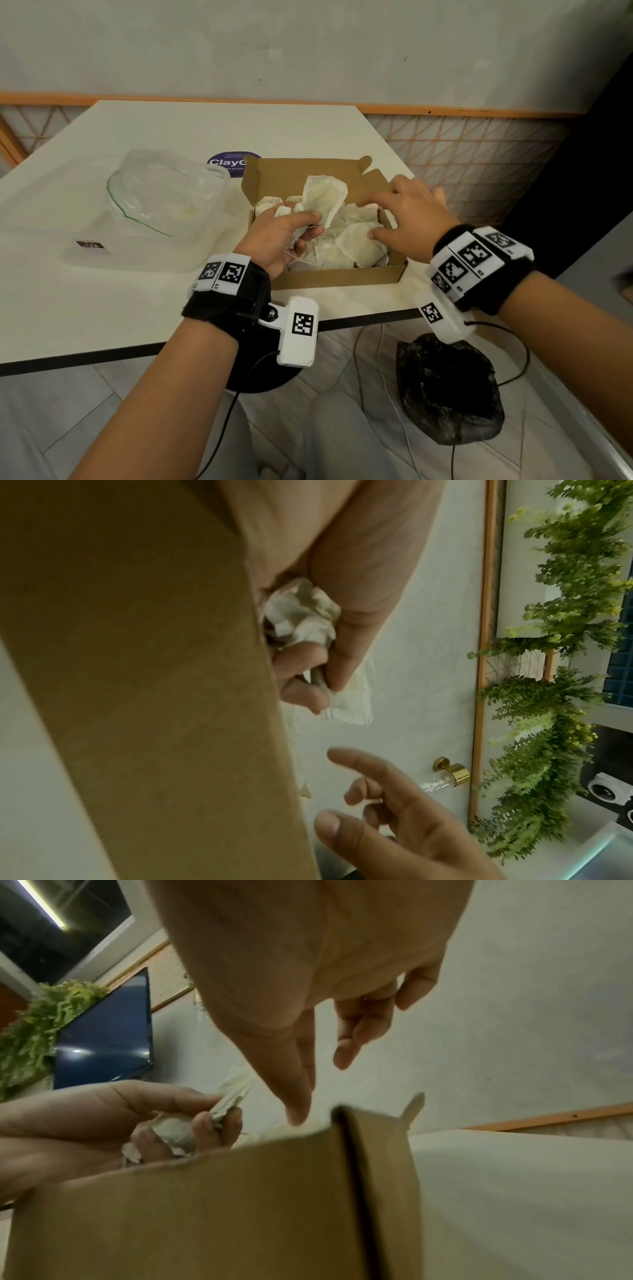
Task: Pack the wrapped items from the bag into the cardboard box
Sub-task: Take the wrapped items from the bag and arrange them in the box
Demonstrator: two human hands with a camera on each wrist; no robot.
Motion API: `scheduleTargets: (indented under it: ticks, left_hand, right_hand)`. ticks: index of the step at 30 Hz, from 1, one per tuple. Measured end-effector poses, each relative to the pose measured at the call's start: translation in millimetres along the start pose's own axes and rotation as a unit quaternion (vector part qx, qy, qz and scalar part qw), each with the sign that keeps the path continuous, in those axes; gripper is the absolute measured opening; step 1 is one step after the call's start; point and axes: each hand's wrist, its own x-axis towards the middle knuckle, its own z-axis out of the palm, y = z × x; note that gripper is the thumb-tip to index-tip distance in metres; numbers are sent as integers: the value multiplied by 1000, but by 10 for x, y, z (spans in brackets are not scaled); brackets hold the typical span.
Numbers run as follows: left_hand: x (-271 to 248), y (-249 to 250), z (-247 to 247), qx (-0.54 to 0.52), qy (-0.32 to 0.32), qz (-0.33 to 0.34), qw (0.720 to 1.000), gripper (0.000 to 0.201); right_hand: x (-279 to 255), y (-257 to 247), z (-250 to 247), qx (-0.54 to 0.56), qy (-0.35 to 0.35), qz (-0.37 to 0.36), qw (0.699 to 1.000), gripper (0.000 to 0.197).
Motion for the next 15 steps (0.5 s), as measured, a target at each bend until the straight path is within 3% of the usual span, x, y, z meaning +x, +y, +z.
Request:
scheduleTargets:
  ticks: [4, 8, 15]
  left_hand:
    - [12, -9, -5, 0, -10, 4, 1000, 14]
    - [15, -16, -11, -6, -15, 6, 1000, 13]
    - [33, -21, -24, -10, -22, 7, 1000, 14]
  right_hand:
    - [232, -120, -79, -80, -94, -78, 989, 45]
    - [459, -201, -56, -157, -191, -77, 966, 38]
    - [368, -16, -426, 57, -202, -12, 978, 24]
